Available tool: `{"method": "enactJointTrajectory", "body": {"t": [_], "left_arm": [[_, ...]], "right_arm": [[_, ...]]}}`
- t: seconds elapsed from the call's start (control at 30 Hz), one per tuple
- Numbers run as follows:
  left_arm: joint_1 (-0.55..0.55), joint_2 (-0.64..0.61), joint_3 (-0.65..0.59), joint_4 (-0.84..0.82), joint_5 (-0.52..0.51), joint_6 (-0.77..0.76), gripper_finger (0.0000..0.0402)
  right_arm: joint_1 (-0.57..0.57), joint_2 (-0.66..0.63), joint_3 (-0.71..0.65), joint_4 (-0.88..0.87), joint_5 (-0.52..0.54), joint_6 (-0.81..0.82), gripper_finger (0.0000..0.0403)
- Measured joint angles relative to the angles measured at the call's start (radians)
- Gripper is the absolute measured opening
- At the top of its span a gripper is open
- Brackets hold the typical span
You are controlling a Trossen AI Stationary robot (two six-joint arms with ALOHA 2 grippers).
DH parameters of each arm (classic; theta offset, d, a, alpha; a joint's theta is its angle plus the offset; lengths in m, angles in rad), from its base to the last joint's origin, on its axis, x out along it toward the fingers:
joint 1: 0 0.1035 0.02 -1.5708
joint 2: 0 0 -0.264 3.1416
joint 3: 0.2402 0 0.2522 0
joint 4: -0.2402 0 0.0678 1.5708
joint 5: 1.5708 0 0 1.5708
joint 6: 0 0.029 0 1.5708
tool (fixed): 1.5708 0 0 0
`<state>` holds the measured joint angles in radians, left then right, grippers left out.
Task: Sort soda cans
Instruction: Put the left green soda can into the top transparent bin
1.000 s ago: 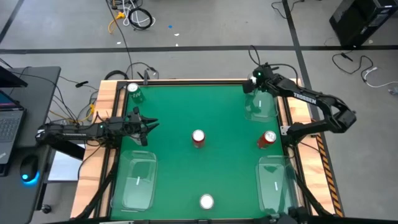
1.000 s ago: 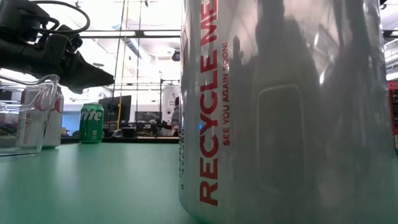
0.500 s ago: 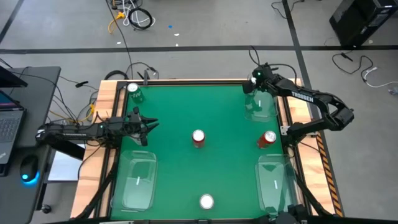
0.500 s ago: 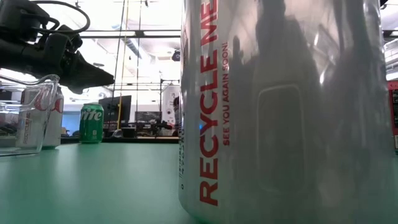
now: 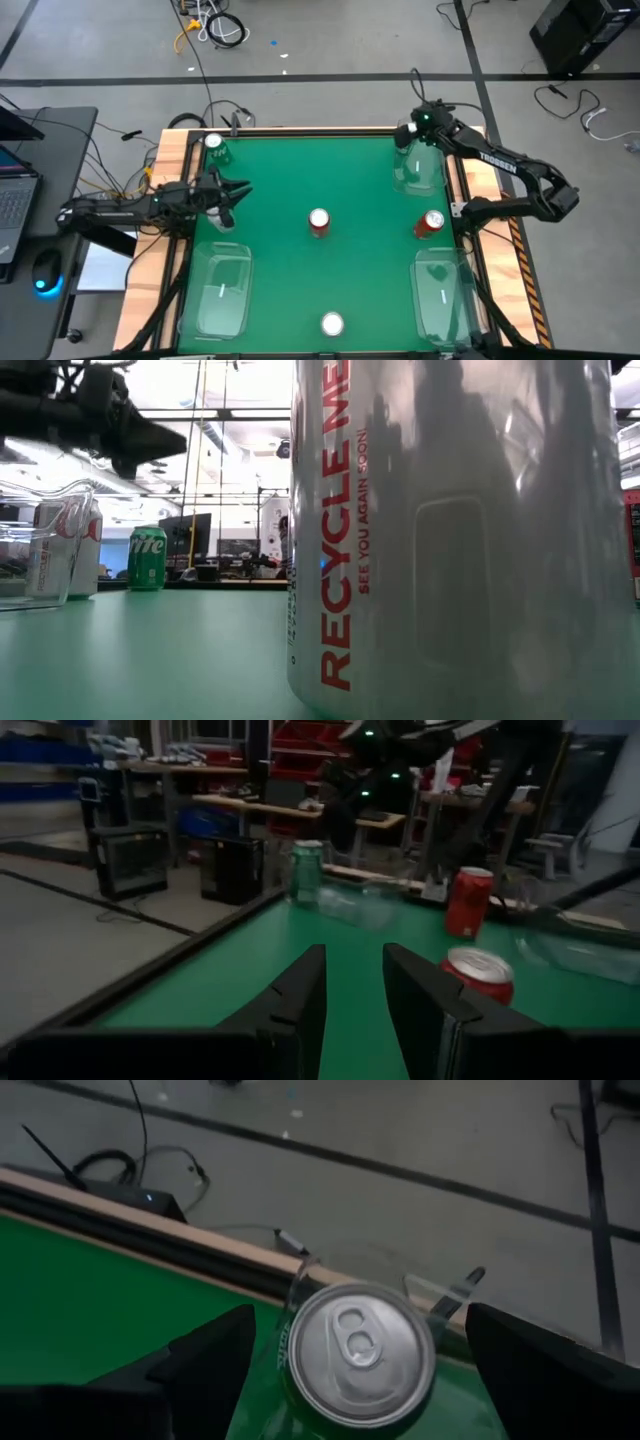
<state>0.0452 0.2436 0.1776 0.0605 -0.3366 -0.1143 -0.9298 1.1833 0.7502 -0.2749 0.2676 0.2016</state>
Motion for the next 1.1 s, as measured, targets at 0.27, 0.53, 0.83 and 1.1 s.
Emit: {"method": "enactJointTrajectory", "body": {"t": [0.27, 0.53, 0.83, 1.1], "left_arm": [[0.001, 0.141, 0.280, -0.315, -0.157, 0.006, 0.0134], [0.001, 0.417, 0.605, -0.632, -0.328, -0.012, 0.0168], [0.102, 0.676, 0.841, -0.932, -0.335, -0.049, 0.0191], [0.307, 0.782, 0.980, -1.137, -0.227, -0.156, 0.0192]], "right_arm": [[0.015, -0.124, 0.000, -0.012, 0.001, -0.045, 0.0350], [0.064, -0.230, 0.001, -0.013, 0.002, -0.082, 0.0350], [0.155, -0.285, 0.001, -0.013, 0.001, -0.119, 0.0350], [0.242, -0.303, 0.001, -0.012, -0.005, -0.146, 0.0350]]}}
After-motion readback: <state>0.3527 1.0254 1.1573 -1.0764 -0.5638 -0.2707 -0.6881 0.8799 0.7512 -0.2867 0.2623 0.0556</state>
